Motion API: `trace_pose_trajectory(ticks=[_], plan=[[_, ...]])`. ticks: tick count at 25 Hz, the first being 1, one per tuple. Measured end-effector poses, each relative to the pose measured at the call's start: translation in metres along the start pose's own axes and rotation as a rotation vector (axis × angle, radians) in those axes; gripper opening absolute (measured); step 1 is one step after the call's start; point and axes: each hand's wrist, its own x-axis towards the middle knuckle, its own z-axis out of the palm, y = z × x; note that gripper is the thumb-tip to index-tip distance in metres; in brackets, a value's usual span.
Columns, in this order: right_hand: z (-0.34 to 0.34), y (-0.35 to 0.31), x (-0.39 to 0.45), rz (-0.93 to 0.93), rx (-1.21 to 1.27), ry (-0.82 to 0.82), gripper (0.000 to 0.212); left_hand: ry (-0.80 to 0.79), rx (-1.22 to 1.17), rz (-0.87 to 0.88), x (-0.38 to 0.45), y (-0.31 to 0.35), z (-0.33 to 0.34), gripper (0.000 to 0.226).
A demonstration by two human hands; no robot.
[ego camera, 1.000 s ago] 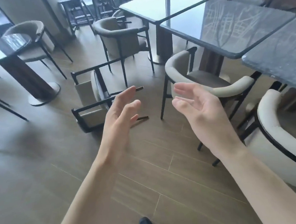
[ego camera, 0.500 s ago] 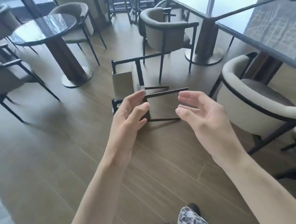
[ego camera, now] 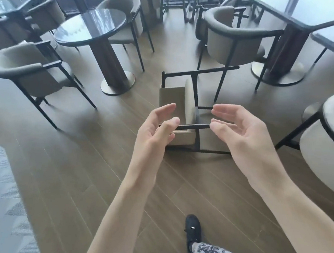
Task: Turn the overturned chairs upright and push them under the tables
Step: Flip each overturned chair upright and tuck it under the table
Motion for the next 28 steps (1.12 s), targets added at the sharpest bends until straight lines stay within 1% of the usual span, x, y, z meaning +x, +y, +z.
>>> trace_pose_trajectory(ticks=[4, 8, 11, 15, 19, 23, 25, 28], plan=[[0.037, -0.002, 0.08, 0.016, 0.013, 0.005, 0.027, 0.017, 0.009, -0.002, 0.081, 0.012, -0.028, 0.043], [0.077, -0.002, 0.146, 0.01, 0.04, -0.002, 0.026, 0.079, -0.018, 0.027, 0.144, 0.016, -0.067, 0.053], [0.111, 0.002, 0.191, 0.011, 0.054, -0.005, 0.032, 0.11, -0.02, 0.025, 0.185, 0.014, -0.102, 0.053], [0.166, 0.006, 0.24, 0.022, 0.08, -0.014, 0.041, 0.1, -0.001, 0.044, 0.236, 0.01, -0.159, 0.047], [0.248, 0.003, 0.286, 0.025, 0.1, 0.029, 0.047, 0.051, 0.036, 0.064, 0.293, 0.011, -0.238, 0.044], [0.326, -0.002, 0.331, 0.036, 0.133, 0.123, 0.048, -0.034, 0.083, 0.053, 0.358, 0.016, -0.315, 0.044], [0.35, -0.002, 0.352, 0.043, 0.143, 0.195, 0.048, -0.1, 0.105, 0.053, 0.394, 0.017, -0.339, 0.047], [0.37, 0.0, 0.377, 0.08, 0.154, 0.312, 0.045, -0.216, 0.107, 0.028, 0.441, 0.016, -0.351, 0.049]])
